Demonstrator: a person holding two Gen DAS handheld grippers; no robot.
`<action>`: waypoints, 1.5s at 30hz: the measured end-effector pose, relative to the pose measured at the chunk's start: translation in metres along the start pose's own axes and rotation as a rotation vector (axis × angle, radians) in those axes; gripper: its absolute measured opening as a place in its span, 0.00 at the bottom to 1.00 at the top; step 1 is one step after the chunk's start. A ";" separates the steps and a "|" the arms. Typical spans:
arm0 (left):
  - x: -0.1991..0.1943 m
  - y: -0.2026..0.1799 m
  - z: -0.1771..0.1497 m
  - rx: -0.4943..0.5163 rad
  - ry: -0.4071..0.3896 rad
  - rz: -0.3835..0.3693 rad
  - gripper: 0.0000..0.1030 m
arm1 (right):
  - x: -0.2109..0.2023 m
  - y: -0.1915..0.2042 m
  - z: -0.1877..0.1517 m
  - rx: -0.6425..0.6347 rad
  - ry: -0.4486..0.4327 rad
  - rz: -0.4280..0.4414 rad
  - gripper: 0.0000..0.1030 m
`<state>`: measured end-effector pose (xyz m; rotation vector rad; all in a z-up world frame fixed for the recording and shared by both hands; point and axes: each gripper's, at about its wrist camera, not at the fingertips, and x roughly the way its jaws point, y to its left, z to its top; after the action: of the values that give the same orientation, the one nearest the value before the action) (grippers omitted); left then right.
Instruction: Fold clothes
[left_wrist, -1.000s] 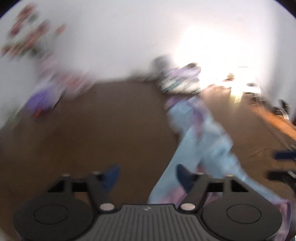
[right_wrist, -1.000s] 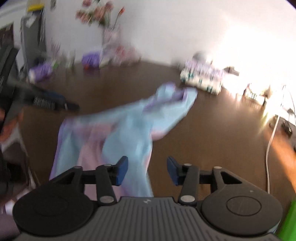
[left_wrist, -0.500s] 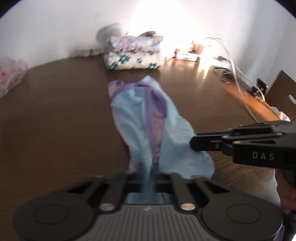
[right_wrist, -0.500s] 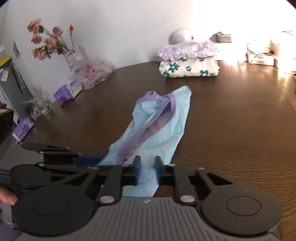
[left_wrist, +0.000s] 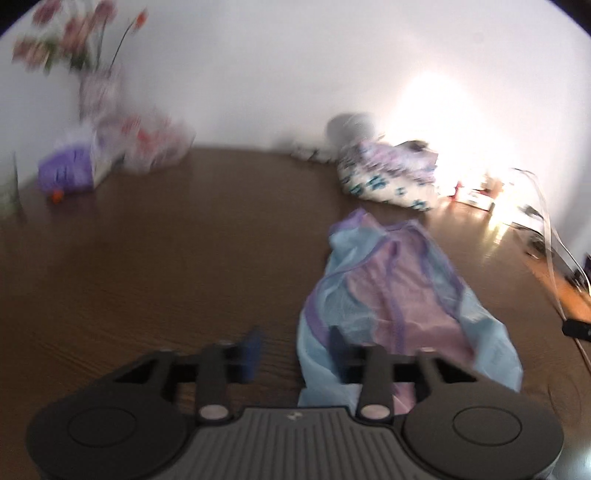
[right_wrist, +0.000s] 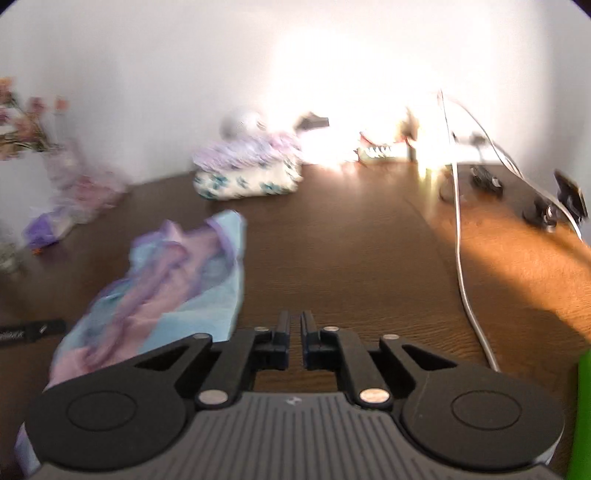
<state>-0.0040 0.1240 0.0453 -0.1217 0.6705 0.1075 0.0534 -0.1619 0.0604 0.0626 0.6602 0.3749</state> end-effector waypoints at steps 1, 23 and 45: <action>-0.008 -0.004 -0.005 0.035 -0.014 -0.017 0.55 | -0.010 0.005 -0.005 -0.045 -0.005 0.048 0.28; -0.039 -0.009 -0.065 0.115 0.079 0.029 0.61 | -0.070 -0.026 -0.060 -0.003 0.007 -0.078 0.48; -0.082 -0.003 -0.101 0.031 0.076 0.155 0.03 | -0.062 -0.004 -0.087 -0.158 0.099 -0.044 0.02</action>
<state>-0.1293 0.1011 0.0186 -0.0441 0.7569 0.2425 -0.0435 -0.1935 0.0275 -0.1216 0.7265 0.3890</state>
